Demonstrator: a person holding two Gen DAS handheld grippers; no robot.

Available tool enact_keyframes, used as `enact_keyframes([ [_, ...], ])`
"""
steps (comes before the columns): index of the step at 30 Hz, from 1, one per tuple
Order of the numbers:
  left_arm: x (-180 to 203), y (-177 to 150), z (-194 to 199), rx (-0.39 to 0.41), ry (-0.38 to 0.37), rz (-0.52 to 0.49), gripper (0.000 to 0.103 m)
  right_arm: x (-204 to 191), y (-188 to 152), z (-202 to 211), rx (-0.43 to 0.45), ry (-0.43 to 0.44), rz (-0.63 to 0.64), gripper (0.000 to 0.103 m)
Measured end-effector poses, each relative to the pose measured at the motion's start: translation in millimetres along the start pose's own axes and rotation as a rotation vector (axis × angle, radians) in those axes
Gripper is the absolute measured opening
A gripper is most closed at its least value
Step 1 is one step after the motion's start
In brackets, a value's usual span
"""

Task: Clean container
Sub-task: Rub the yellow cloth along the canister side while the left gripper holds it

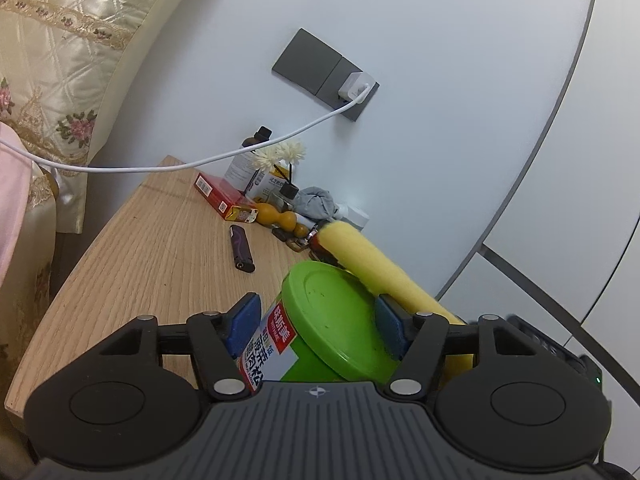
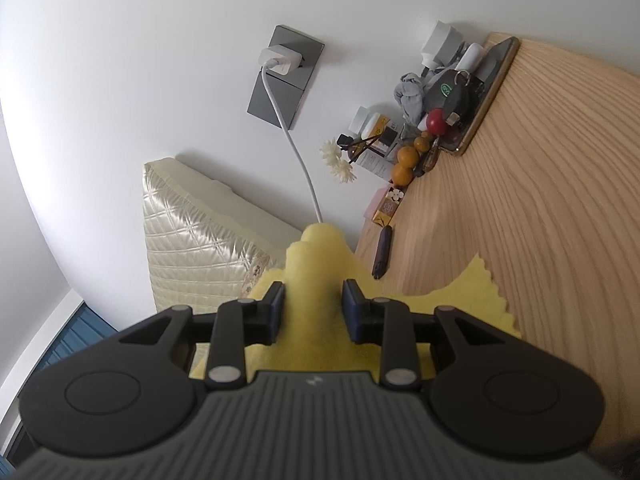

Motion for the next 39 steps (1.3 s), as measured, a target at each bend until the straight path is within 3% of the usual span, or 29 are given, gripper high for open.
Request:
enact_keyframes([
  [15, -1, -1, 1, 0.007, -0.009, -0.012, 0.067, 1, 7, -36, -0.035, 0.020, 0.010, 0.032],
  [29, 0, -2, -1, 0.012, 0.001, -0.004, 0.067, 0, -1, 12, -0.006, 0.026, -0.042, 0.032],
  [39, -1, -1, -1, 0.006, -0.017, -0.001, 0.068, 3, 4, -21, 0.010, 0.034, -0.058, 0.032],
])
Point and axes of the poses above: each gripper's, at about its wrist camera, not at the fingertips, and z roughly against the way its jaws point, x to its right, y to its top, the point moved 9 cm from there along -z, roughly the way its jaws point
